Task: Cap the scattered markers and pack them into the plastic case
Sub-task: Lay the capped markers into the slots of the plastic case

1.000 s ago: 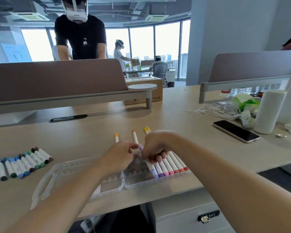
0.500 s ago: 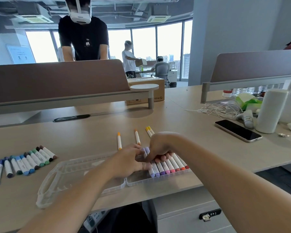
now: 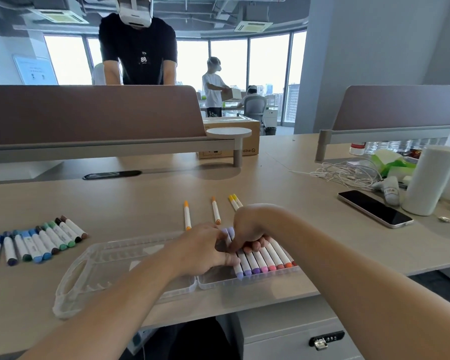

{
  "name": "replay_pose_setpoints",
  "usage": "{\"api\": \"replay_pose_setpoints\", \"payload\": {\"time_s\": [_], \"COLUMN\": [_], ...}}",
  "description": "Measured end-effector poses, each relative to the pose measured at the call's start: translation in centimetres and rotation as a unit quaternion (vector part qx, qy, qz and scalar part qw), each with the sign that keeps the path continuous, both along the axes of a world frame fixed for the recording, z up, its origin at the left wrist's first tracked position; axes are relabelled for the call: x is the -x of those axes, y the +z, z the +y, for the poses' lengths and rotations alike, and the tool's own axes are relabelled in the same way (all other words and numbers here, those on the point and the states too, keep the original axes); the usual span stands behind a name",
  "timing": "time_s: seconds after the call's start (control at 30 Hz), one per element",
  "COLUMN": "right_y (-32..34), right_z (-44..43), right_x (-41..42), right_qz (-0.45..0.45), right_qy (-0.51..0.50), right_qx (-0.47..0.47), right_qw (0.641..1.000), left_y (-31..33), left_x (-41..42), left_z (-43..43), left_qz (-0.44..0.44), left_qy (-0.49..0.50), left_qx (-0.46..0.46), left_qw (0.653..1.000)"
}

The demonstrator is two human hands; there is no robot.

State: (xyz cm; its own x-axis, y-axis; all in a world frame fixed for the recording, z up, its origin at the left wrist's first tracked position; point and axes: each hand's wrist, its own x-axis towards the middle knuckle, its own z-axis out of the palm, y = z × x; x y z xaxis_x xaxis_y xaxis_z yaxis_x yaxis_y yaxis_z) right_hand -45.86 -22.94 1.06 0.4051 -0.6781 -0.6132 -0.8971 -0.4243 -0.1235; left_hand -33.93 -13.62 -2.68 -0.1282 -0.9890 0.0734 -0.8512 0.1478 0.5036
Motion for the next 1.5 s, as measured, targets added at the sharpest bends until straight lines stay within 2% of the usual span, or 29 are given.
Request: {"api": "replay_pose_setpoints", "payload": {"time_s": [0.1,0.2,0.27,0.4,0.57,0.73,0.8,0.97,1.2,1.37,1.5], "right_y": [0.2,0.7,1.0,1.3,1.2,-0.8,-1.4,-1.8,0.1,1.9,2.3], "right_z": [-0.1,-0.3,-0.7,-1.9,-2.7,-6.1,-6.8,-7.0,-4.4,-0.7,1.4], "right_x": [0.4,1.1,1.3,-0.1,-4.0,-7.5,-8.2,-9.0,-7.4,-4.9,-2.7], "right_qz": [-0.019,-0.109,-0.135,-0.155,-0.178,-0.155,-0.132,-0.078,-0.165,-0.14,-0.078], "right_qy": [-0.003,-0.022,-0.024,-0.043,-0.035,-0.079,-0.1,-0.087,-0.092,-0.06,-0.031], "right_qx": [-0.012,-0.032,-0.02,0.043,0.11,0.262,0.285,0.231,0.19,0.094,0.06], "right_qw": [1.0,0.993,0.99,0.986,0.977,0.949,0.944,0.966,0.963,0.984,0.995], "left_y": [0.1,0.3,0.6,1.8,2.4,2.6,2.5,2.1,1.5,1.8,2.1], "left_x": [-0.4,-1.0,-1.6,-3.2,-6.4,-9.0,-9.4,-9.2,-7.5,-5.8,-4.3], "left_z": [-0.2,-0.5,-0.8,-1.6,-2.8,-3.6,-4.1,-4.7,-4.1,-2.5,-0.8], "left_qz": [0.007,0.019,0.021,0.0,0.014,0.017,0.02,0.032,0.028,0.004,-0.026], "left_qy": [-0.017,-0.003,0.015,0.05,0.111,0.131,0.128,0.116,0.12,0.119,0.102], "left_qx": [-0.01,-0.02,-0.013,-0.001,0.028,0.033,0.034,0.031,0.023,0.021,0.01], "left_qw": [1.0,1.0,1.0,0.999,0.993,0.991,0.991,0.992,0.992,0.993,0.994]}}
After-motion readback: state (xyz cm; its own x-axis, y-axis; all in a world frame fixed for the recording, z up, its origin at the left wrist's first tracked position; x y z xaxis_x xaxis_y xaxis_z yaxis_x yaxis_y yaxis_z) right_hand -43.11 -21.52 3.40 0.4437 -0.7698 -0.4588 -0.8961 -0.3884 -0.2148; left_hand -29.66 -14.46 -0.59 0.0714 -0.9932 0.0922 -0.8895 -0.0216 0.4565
